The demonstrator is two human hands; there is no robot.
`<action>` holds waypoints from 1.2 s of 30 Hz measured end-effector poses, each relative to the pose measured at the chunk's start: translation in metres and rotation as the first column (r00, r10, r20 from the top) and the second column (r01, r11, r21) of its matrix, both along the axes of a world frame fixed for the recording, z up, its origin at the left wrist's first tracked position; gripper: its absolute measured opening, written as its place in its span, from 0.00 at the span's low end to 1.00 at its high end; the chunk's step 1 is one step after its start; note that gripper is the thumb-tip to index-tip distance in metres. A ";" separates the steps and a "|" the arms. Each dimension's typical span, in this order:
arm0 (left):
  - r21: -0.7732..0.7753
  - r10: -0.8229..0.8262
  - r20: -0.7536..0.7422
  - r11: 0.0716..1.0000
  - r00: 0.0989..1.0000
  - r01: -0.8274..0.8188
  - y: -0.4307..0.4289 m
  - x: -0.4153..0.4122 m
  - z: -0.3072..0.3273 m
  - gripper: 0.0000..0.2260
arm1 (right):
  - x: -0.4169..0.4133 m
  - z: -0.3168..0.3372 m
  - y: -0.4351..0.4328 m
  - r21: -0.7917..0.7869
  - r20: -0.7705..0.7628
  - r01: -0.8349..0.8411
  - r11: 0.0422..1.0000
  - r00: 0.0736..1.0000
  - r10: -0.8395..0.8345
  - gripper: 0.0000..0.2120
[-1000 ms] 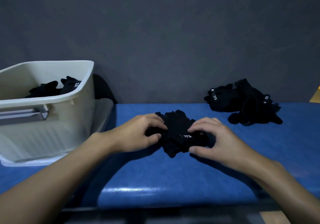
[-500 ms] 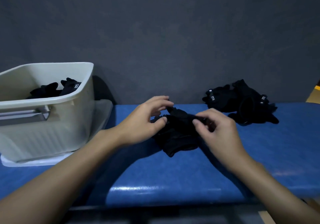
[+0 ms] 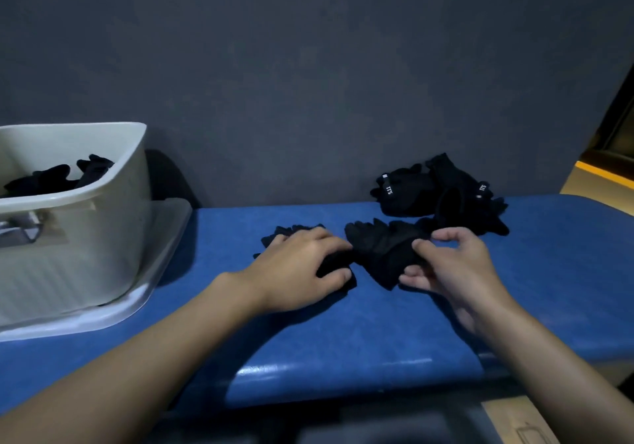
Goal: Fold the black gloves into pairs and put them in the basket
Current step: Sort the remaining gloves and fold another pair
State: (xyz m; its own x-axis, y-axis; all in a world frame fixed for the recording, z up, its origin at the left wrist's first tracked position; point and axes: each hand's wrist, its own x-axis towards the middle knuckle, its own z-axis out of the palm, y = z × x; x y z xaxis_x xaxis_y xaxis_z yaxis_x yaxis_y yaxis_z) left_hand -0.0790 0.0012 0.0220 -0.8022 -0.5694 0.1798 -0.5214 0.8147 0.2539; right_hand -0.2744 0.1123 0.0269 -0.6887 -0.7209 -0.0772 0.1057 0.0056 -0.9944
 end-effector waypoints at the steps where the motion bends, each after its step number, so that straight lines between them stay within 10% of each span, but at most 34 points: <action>1: -0.011 -0.001 0.062 1.000 0.998 0.002 0.001 -0.001 -0.002 0.21 | -0.003 -0.002 0.003 0.075 -0.053 -0.017 0.997 0.998 0.021 0.14; 8: -0.011 -0.068 0.224 0.997 0.972 0.072 0.000 0.004 -0.003 0.21 | -0.021 -0.014 0.018 0.179 -0.786 0.050 0.983 0.608 0.113 0.10; 28: -0.155 -0.015 0.265 0.986 0.964 0.058 0.023 -0.017 -0.003 0.23 | -0.029 -0.035 0.030 0.318 -0.901 -0.184 0.930 0.245 0.357 0.13; 36: -0.075 -0.065 0.007 0.995 0.998 0.066 0.014 -0.032 0.004 0.21 | -0.035 -0.033 0.033 0.299 -0.922 -0.180 0.937 0.197 0.332 0.10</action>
State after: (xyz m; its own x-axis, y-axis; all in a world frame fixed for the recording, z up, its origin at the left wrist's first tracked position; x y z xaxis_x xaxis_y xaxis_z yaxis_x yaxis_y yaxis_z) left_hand -0.1110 0.0154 0.0257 -0.8383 -0.5004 0.2162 -0.4673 0.8639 0.1878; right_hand -0.3099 0.1448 -0.0060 -0.0810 -0.9127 0.4006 -0.9384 -0.0656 -0.3392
